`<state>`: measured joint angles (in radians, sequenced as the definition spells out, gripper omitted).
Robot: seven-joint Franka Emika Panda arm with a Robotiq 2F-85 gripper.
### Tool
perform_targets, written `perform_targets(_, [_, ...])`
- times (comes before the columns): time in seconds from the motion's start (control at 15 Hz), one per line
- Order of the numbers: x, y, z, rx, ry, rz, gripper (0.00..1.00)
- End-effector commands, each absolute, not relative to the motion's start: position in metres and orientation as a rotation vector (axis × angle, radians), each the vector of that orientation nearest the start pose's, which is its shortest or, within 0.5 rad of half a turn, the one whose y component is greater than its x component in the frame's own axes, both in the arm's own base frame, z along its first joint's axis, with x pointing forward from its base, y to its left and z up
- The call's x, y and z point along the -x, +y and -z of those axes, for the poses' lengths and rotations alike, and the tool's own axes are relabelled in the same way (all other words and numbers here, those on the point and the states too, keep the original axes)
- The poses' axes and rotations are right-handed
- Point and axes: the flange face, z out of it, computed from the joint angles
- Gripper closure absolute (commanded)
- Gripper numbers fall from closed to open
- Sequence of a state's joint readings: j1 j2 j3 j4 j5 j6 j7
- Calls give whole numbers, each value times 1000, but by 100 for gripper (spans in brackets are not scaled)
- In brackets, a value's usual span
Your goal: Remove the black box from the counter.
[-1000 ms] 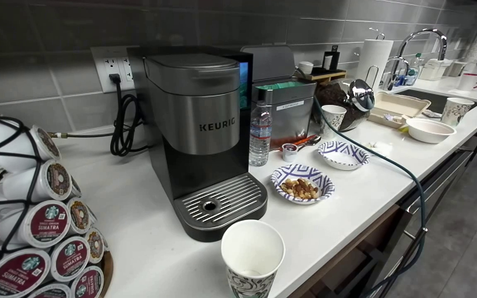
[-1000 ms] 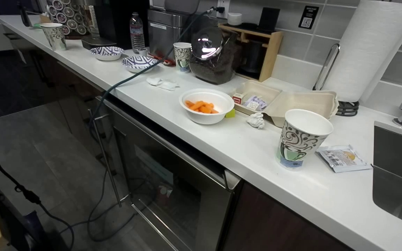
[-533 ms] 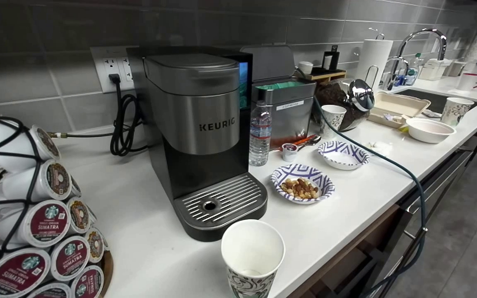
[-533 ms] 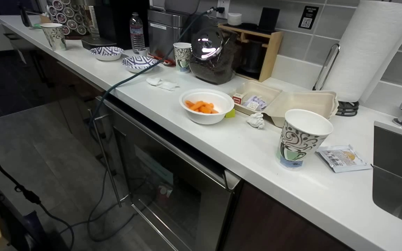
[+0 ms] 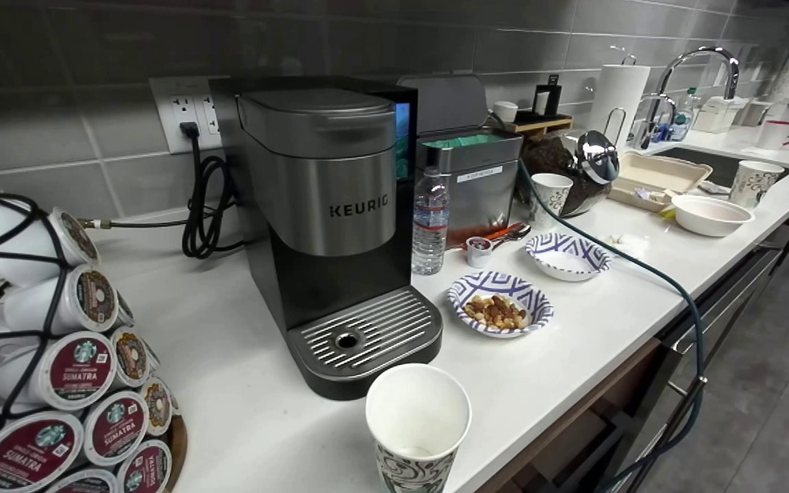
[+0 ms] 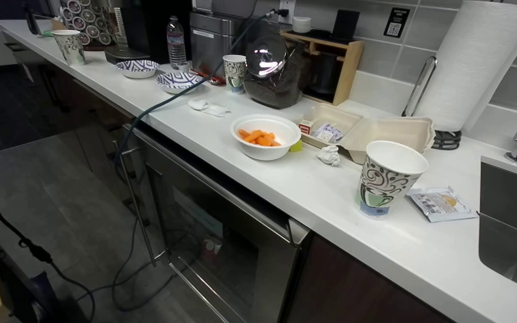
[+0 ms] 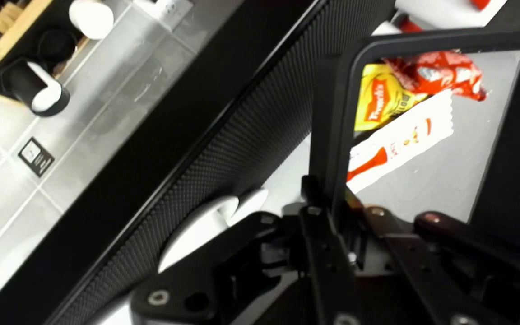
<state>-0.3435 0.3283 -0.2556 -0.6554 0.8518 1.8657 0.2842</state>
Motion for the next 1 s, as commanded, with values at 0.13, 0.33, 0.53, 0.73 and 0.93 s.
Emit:
perform_targets(0.13, [-537,-204,-934,2185,759,1429,97])
perform_targets(0.33, [-540,-185,-935,2182,697,1380,97])
perform_targets(0.53, [-549,-166,-931,2154,578,1306,97])
perform_targets(0.73, [-556,-150,-923,2226,429,1268,97])
perform_targets(0.93, [-555,-147,-908,2323,332,1141,97])
